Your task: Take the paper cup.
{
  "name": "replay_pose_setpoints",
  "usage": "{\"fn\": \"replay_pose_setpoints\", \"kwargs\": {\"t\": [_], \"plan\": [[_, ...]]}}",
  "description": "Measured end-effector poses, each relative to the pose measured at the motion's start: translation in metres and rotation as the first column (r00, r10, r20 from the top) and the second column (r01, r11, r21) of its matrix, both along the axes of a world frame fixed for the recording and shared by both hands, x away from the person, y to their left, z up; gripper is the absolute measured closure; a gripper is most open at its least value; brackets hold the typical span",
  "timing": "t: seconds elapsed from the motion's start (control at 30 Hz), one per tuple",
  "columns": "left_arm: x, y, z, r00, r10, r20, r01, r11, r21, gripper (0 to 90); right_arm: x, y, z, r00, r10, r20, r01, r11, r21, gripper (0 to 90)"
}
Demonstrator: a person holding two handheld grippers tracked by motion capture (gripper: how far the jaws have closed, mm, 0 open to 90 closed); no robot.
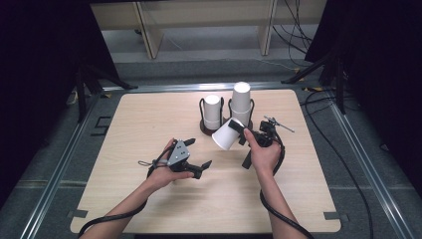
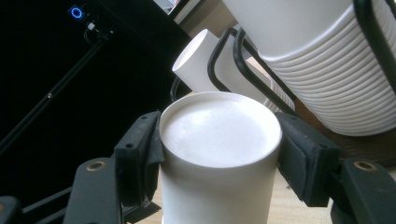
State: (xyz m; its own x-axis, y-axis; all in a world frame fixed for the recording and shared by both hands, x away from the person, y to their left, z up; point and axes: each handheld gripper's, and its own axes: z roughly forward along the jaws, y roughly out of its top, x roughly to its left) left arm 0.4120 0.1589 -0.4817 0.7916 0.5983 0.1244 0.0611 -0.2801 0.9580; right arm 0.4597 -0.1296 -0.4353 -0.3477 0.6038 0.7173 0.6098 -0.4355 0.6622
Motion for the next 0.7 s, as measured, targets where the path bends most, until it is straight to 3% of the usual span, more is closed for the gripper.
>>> {"fn": "replay_pose_setpoints", "kwargs": {"t": [0.1,0.17,0.27,0.3,0.33,0.4,0.43,0.47,0.5,0.53,0.57,0.63,0.67,0.7], "plan": [[0.0,0.0,0.0,1.0,0.002,0.003,-0.002,1.0,-0.001,0.2,-0.002,-0.002,0.001,0.9992,-0.003,-0.039,0.005,0.999,0.048,35.6],[0.0,-0.001,0.0,1.0,-0.001,0.006,0.001,1.0,-0.005,0.2,-0.002,-0.004,0.0,0.9993,0.0,-0.038,0.003,0.998,0.064,35.6],[-0.001,-0.001,0.0,0.9999,-0.008,0.007,0.008,0.9999,-0.011,0.1,-0.002,-0.007,-0.001,0.9992,-0.01,-0.037,0.012,0.999,0.037,35.6],[-0.001,-0.001,0.0,0.9999,-0.009,0.005,0.009,0.9999,-0.008,0.1,-0.003,-0.007,-0.001,0.9986,-0.009,-0.052,0.012,0.998,0.068,35.6],[-0.001,-0.001,0.0,0.9999,-0.011,0.007,0.011,0.9999,-0.006,0.1,-0.003,-0.008,-0.001,0.9987,-0.017,-0.048,0.019,0.999,0.042,35.6],[0.0,-0.002,0.0,0.9999,-0.01,0.01,0.01,0.9999,-0.012,0.1,-0.004,-0.008,-0.002,0.9979,-0.008,-0.064,0.013,0.996,0.083,35.6],[0.0,-0.002,0.0,0.9999,-0.01,0.007,0.01,0.9999,-0.008,0.1,-0.003,-0.01,-0.003,0.9988,-0.015,-0.046,0.017,0.999,0.043,35.6],[0.0,-0.003,-0.001,0.9999,-0.013,0.009,0.013,0.9997,-0.022,0.0,-0.003,-0.01,-0.003,0.9989,-0.018,-0.043,0.02,0.999,0.046,35.6],[0.001,-0.003,-0.001,0.9998,-0.016,0.006,0.017,0.9995,-0.026,0.1,-0.004,-0.009,-0.002,0.998,-0.009,-0.063,0.015,0.996,0.087,35.6],[0.001,-0.003,0.0,0.9999,-0.015,0.002,0.015,0.9997,-0.017,0.0,-0.004,-0.01,-0.003,0.9983,-0.01,-0.057,0.015,0.996,0.085,35.6],[0.001,-0.004,0.0,0.9998,-0.018,0.0,0.018,0.9997,-0.015,0.1,-0.003,-0.011,-0.005,0.9994,-0.024,-0.025,0.025,0.999,0.039,35.6],[0.004,-0.006,-0.001,0.9995,-0.03,-0.009,0.03,0.9991,-0.029,0.0,-0.007,-0.008,0.001,0.9927,-0.011,-0.12,0.025,0.993,0.112,35.6],[0.006,-0.007,-0.001,0.9993,-0.033,-0.02,0.032,0.9989,-0.034,0.0,-0.005,-0.009,-0.003,0.9975,-0.011,-0.069,0.017,0.995,0.095,35.6],[0.008,-0.008,-0.001,0.999,-0.032,-0.031,0.03,0.9989,-0.036,0.1,-0.005,-0.009,-0.004,0.9983,-0.012,-0.057,0.016,0.996,0.084,35.6]]}}
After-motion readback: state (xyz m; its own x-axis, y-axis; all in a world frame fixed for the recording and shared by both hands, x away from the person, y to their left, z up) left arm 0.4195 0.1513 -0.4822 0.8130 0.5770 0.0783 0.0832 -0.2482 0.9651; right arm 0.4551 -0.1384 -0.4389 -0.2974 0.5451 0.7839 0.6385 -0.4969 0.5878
